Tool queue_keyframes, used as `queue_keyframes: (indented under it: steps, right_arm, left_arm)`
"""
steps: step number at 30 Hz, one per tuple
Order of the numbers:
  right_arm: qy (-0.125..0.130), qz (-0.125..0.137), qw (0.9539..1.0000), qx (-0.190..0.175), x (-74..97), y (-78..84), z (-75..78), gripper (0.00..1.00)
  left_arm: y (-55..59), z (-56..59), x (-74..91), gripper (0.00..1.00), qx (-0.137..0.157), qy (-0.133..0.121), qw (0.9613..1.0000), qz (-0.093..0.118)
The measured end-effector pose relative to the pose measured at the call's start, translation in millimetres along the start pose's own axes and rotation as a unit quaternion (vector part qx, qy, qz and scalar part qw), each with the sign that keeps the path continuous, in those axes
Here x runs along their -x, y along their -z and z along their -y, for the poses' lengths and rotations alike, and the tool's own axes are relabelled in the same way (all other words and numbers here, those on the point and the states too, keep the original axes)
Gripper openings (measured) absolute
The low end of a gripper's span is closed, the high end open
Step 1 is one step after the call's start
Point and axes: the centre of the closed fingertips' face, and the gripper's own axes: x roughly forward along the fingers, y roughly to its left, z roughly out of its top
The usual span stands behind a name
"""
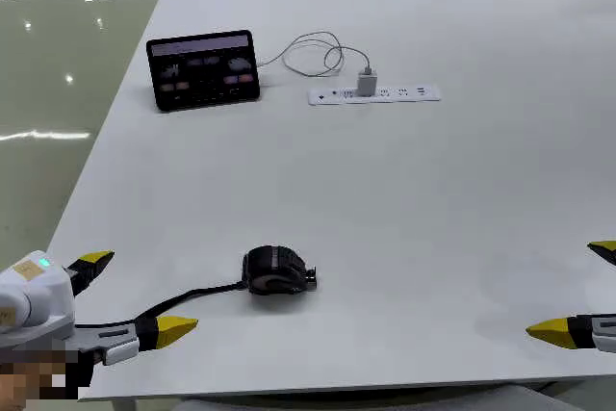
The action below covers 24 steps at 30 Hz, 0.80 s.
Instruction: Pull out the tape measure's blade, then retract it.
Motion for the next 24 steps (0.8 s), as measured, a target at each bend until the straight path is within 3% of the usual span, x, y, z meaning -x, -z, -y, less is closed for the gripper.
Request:
queue_keyframes:
  steps: [24]
  right_arm:
    - [0.006, 0.005, 0.9999, 0.008, 0.9, -5.6, 0.6, 1.00]
  left_arm:
    - [1.3, -2.3, 1.7, 1.00, -0.006, 0.001, 1.0000, -0.001]
